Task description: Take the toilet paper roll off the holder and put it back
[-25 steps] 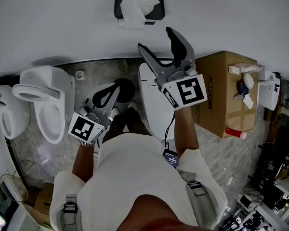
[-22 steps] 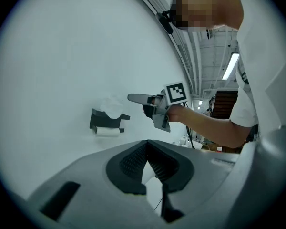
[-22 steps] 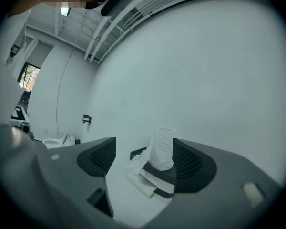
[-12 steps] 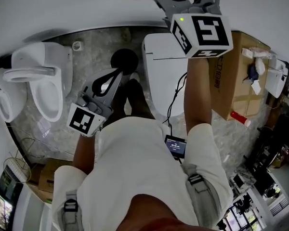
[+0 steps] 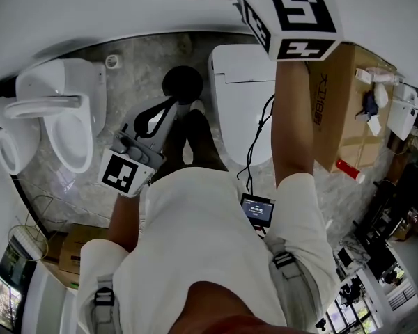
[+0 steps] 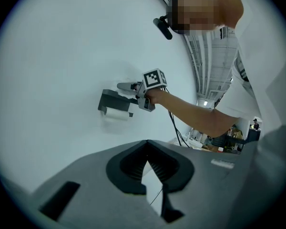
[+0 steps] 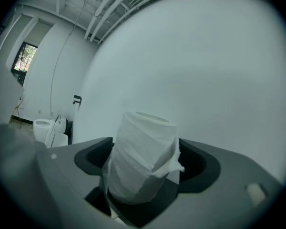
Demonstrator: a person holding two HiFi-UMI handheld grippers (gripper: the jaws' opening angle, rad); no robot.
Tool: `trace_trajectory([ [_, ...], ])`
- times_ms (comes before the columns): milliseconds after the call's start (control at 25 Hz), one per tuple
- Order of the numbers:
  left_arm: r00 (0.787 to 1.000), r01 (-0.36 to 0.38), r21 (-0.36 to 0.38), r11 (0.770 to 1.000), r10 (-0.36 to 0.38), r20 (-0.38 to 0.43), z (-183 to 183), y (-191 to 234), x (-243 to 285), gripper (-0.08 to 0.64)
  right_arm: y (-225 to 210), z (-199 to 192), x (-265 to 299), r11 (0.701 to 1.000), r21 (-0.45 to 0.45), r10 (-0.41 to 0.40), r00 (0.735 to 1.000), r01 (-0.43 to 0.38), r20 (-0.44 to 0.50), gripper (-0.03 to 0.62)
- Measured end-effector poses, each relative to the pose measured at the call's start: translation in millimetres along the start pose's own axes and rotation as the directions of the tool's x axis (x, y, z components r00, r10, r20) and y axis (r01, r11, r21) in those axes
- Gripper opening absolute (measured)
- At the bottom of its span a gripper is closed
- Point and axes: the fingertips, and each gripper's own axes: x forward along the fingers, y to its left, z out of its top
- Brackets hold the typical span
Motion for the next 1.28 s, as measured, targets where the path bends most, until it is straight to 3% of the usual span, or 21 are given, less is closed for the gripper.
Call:
trace_trajectory([
  [160,1.0,0.001,0.0,1.0,-0.001,0.006,1.9,1.4,1.2,-0.003,0.4,-2.6,3.0,1.0,-0.028,-0.014,1.0,0.013,-0.028,0.395],
  [280,1.0,0.003,0.002,1.0,-0.003,0.005,3.1,0.3,1.2,-0.003,-2.6,-3.9,2.9,0.998,-0.048,-0.03,0.999,0.028,-0.041,0.342],
  [680,1.0,-0.014,0.016,1.0,0.014,0.018,9.7,0.8,-5.2,-0.003,-4.2,1.3,-2.3,0.999,-0.03,-0.043,0.999,0.042,-0.022,0.325],
  [1280,0.997,0.027,0.117,0.993,-0.035,0.063,38.5,-31.9,-23.1,-0.003,2.4,64.9,-88.0,0.996,-0.046,-0.071,0.994,0.075,0.086,0.322],
])
